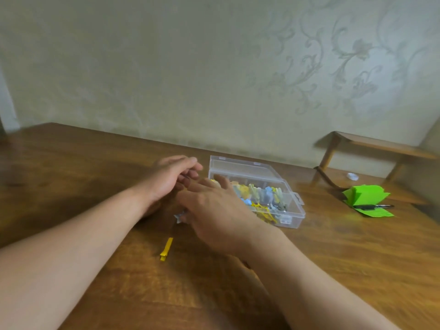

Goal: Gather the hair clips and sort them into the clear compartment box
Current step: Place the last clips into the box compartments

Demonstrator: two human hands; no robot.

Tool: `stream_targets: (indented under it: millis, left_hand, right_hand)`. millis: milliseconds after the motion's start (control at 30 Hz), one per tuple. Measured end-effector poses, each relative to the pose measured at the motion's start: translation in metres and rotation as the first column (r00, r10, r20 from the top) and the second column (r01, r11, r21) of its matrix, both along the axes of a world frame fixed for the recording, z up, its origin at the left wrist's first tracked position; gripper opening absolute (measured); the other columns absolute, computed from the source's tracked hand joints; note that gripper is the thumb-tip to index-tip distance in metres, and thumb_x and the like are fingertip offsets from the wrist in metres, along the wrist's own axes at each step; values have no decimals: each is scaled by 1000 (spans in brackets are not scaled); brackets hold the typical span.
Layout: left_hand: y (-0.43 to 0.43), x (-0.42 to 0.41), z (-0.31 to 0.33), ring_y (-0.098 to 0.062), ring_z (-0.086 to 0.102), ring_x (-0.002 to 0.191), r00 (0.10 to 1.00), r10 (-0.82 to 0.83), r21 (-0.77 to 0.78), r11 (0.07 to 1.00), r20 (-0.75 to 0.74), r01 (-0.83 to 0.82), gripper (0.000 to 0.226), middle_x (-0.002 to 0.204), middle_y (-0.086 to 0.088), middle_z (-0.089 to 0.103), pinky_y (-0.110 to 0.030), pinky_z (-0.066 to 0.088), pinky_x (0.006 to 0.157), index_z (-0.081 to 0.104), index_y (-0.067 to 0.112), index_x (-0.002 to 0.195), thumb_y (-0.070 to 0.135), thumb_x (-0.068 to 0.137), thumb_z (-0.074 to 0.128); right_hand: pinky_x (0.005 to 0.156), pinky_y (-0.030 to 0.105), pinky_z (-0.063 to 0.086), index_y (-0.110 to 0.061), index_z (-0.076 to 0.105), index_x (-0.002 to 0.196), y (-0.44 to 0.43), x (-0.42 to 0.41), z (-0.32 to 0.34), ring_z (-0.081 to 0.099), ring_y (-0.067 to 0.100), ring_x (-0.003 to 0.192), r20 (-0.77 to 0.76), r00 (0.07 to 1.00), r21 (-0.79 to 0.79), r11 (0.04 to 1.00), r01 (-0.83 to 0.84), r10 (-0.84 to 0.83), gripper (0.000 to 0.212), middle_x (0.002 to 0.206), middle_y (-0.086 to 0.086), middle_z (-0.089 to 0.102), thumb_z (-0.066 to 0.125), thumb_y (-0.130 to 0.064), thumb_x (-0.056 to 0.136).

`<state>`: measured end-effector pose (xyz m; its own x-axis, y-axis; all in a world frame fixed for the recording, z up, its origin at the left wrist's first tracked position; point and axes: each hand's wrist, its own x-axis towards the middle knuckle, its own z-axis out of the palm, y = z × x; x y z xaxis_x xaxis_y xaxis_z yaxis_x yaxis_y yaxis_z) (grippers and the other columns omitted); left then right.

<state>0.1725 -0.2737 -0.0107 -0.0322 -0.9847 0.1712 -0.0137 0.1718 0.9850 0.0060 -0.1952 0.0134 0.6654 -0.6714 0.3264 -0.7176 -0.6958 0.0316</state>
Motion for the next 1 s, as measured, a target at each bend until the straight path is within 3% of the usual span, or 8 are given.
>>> stream_targets:
  millis: [100, 167, 267, 467, 567, 800, 1000]
  left_hand:
    - [1, 1, -1, -24, 60, 83, 999, -21, -2, 1000, -30, 21, 33, 88, -6, 72, -34, 44, 71, 80, 7, 107, 36, 102, 64]
    - [2, 2, 0, -21, 61, 79, 1000, -23, -12, 1000, -19, 23, 33, 89, -6, 75, -34, 44, 69, 81, 12, 103, 40, 99, 64]
    - [3, 2, -1, -17, 63, 80, 999, -2, -9, 1000, 37, 3, 30, 92, -3, 77, -33, 46, 70, 82, 17, 103, 36, 107, 58]
    - [6, 4, 1, -16, 63, 79, 997, -23, -17, 1000, 67, 25, 33, 90, 0, 74, -31, 46, 70, 81, 14, 108, 34, 109, 54]
    - [5, 3, 0, -15, 62, 78, 998, -28, -24, 999, 64, 30, 33, 91, -1, 74, -30, 46, 69, 80, 14, 109, 33, 110, 54]
    - [3, 4, -1, -15, 62, 78, 998, -25, -29, 999, 64, 27, 33, 89, -1, 73, -31, 46, 69, 80, 12, 110, 32, 110, 53]
    - [2, 5, -2, -17, 62, 80, 997, -34, -31, 999, 67, 36, 33, 91, -2, 74, -32, 46, 71, 80, 13, 110, 33, 110, 54]
  right_hand:
    - [108, 55, 39, -34, 69, 107, -7, -16, 14, 59, 21, 113, 110, 993, -18, 999, 50, -47, 15, 117, -11, 69, 65, -24, 97]
    - [103, 50, 45, -36, 72, 107, -15, -43, 31, 62, 18, 104, 171, 971, -12, 985, 170, -166, 17, 107, -14, 73, 65, -22, 99]
    - [101, 46, 47, -35, 75, 109, -24, -91, 53, 64, 16, 107, 228, 906, 104, 934, 341, -357, 17, 108, -16, 75, 65, -25, 101]
    - [101, 45, 50, -32, 74, 113, -27, -121, 59, 65, 14, 107, 266, 849, 216, 887, 408, -456, 16, 104, -19, 70, 63, -24, 104]
    - [98, 42, 52, -35, 72, 109, -26, -136, 64, 66, 17, 106, 204, 838, 214, 858, 467, -507, 15, 107, -14, 72, 62, -25, 104]
    - [84, 33, 50, -28, 74, 114, -21, -152, 66, 63, 15, 99, -129, 806, 231, 773, 590, -577, 19, 109, -11, 70, 57, -23, 106]
    - [88, 31, 54, -20, 75, 114, -17, -148, 67, 66, 20, 103, -254, 779, 250, 739, 626, -573, 17, 112, -1, 71, 62, -19, 104]
